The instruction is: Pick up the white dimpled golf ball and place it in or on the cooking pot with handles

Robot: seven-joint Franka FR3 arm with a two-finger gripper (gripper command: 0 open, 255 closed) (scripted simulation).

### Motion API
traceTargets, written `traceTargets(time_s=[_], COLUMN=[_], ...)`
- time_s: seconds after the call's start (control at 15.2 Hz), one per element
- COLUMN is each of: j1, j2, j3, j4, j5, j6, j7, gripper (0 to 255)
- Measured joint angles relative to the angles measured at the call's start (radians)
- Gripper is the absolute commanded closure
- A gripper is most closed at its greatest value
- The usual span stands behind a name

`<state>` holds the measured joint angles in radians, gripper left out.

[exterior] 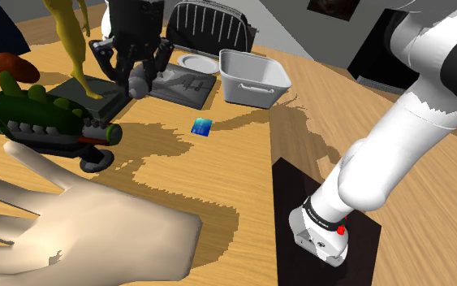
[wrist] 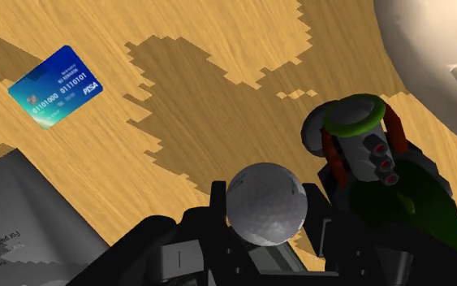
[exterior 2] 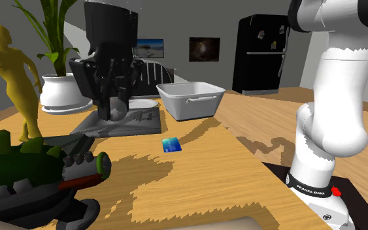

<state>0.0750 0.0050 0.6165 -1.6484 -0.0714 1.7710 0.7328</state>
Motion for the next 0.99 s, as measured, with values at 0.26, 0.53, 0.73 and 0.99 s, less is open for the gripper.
traceTargets(time_s=[0.26,0.53,0.73,0.99], j1=[0.004,0.009,-0.026,-0.078], j2=[0.018,0.035,-0.02,-0.129], j3=[0.003,0.007,-0.023,-0.093], j4=[0.072,0.143,0.092,-0.005], j5=[-0.011,-0.021,0.017,0.086], j6=[-0.058,-0.115,-0.106,-0.098], j7=[0.003,0.007,-0.055,-0.18], gripper=[255,255,255,255])
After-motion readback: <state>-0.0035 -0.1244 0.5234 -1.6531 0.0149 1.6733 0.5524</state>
